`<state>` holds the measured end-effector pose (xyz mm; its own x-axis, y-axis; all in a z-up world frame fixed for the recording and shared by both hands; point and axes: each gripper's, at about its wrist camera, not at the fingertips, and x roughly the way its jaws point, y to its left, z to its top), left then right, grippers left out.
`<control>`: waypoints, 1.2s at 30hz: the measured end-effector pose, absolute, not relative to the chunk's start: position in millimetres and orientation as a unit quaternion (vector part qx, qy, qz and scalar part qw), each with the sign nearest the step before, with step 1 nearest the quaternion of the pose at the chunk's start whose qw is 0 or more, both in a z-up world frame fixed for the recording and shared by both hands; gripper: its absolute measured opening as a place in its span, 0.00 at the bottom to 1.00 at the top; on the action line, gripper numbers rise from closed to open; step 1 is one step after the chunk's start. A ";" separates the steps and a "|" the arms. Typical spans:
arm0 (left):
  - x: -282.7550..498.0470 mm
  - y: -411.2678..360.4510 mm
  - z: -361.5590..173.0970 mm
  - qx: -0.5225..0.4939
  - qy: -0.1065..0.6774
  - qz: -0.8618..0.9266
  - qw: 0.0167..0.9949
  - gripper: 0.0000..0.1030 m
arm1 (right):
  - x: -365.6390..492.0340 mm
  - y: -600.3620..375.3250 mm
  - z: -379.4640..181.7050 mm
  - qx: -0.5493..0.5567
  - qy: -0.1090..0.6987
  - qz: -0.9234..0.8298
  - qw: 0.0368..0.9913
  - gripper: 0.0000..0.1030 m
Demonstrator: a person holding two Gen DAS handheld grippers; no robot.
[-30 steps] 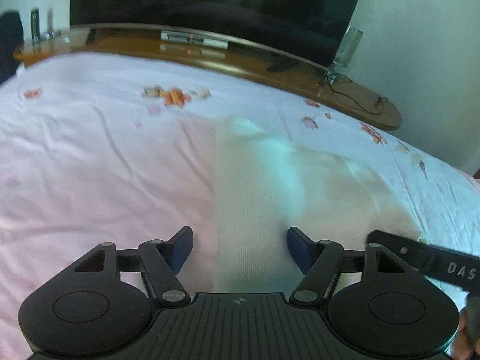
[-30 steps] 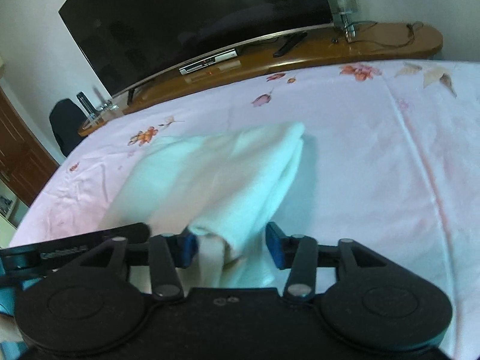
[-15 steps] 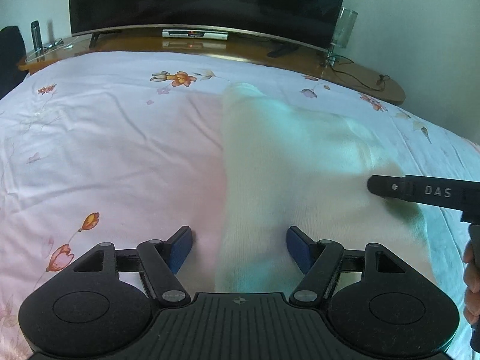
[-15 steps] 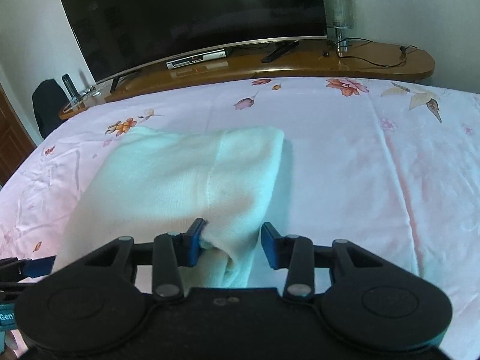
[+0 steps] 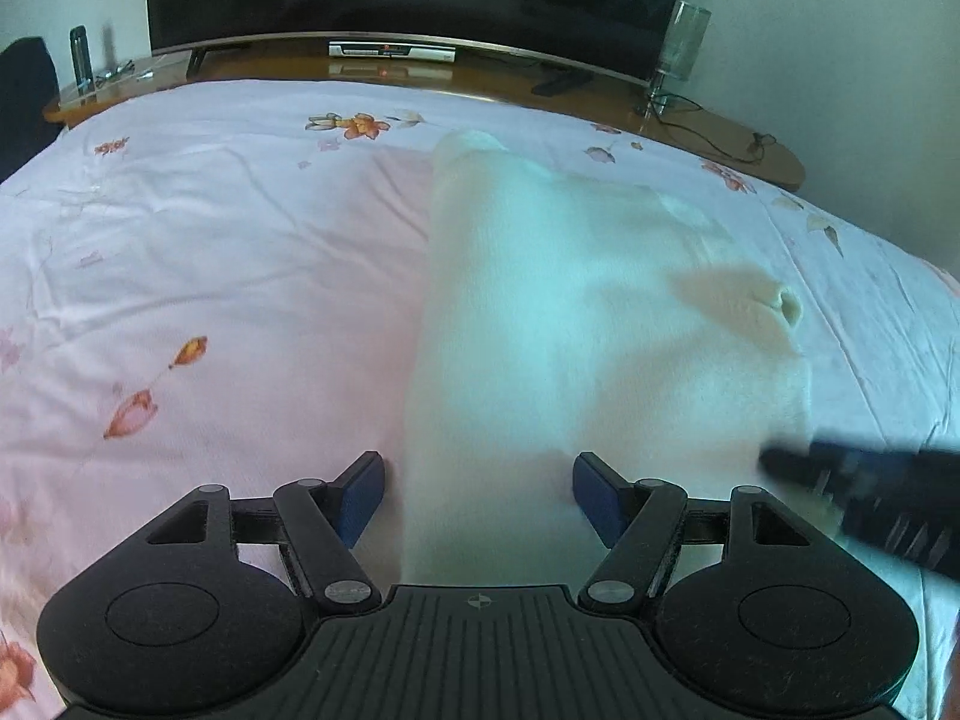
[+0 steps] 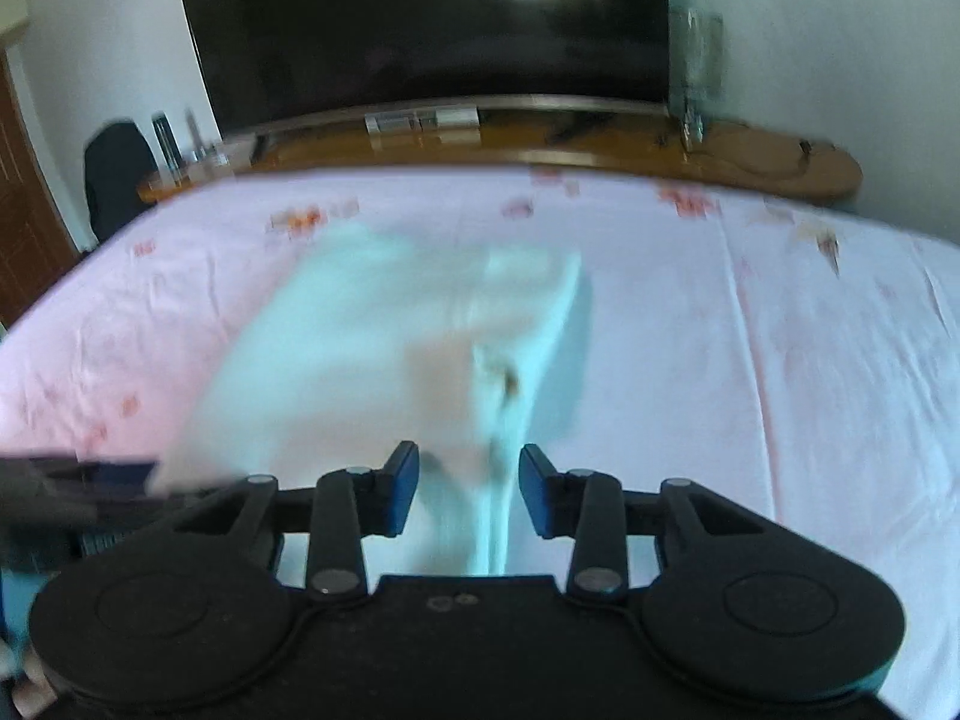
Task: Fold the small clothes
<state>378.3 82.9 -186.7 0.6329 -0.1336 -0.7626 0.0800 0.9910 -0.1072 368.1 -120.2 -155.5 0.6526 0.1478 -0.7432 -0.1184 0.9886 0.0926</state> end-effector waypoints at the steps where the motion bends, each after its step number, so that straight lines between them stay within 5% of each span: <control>1: 376.0 80.5 -187.8 -0.025 0.421 -0.059 0.905 0.68 | 364.8 -120.3 -162.2 0.018 0.422 0.069 0.904 0.33; 16: 370.9 69.9 -185.9 -0.011 0.417 -0.046 0.908 0.68 | 345.0 -126.9 -176.2 0.031 0.433 0.067 0.898 0.32; 25: 379.6 64.7 -182.4 0.004 0.439 -0.010 0.898 0.84 | 353.1 -142.4 -166.7 0.052 0.441 0.099 0.891 0.37; 29: 380.3 63.8 -181.4 0.018 0.444 0.012 0.896 1.00 | 352.8 -147.1 -161.7 0.057 0.426 0.099 0.897 0.39; 36: 369.3 72.7 -173.9 0.003 0.456 0.018 0.890 1.00 | 336.5 -139.5 -157.2 0.048 0.430 0.071 0.899 0.42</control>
<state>369.3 72.7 -173.9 0.5835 0.0355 -0.8113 -0.0293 0.9993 0.0227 336.5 -139.5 -157.2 0.6205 0.1686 -0.7659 -0.0858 0.9854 0.1474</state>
